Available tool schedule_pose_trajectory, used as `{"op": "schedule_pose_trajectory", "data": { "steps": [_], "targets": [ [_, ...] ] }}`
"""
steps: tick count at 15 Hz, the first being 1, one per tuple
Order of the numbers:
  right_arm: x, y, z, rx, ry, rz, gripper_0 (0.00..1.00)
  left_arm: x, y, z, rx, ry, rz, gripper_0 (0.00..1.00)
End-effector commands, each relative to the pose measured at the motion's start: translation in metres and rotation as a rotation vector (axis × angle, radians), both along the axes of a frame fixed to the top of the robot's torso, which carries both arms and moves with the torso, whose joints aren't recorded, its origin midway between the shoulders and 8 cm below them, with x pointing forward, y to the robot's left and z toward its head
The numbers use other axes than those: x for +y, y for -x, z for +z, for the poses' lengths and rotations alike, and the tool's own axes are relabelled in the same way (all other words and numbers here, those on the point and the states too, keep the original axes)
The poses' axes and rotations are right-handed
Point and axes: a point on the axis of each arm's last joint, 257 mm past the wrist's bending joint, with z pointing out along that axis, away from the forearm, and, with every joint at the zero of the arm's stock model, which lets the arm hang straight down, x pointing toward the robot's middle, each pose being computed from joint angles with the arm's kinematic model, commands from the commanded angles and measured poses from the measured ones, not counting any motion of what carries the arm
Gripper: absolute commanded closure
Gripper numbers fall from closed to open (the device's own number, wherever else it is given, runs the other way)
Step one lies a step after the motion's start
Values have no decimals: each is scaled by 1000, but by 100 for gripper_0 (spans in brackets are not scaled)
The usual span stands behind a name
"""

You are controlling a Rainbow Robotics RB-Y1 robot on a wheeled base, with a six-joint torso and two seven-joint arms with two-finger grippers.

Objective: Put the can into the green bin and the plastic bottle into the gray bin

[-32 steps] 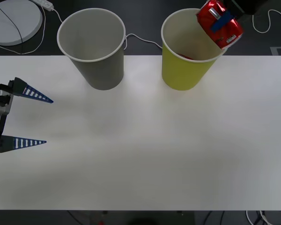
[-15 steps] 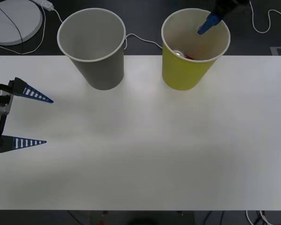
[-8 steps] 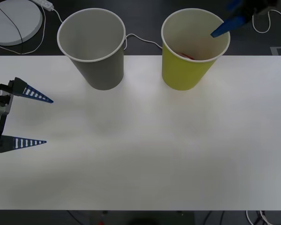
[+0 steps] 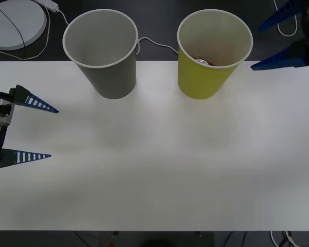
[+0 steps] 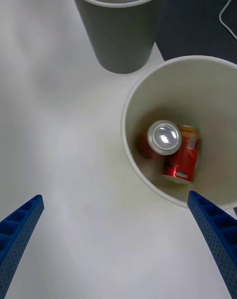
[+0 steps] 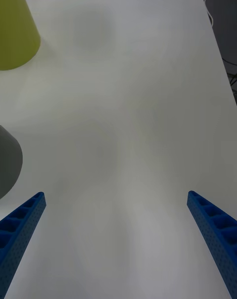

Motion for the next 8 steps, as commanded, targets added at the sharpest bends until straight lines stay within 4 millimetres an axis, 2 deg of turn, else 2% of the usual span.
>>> {"op": "schedule_pose_trajectory", "data": {
  "steps": [1,8],
  "targets": [
    [-10,16,-13,-14,-19,77,0,0,0,0,0,0,0,0],
    [-38,64,-59,-83,-32,177,0,0,0,0,0,0,0,0]
  ]
}}
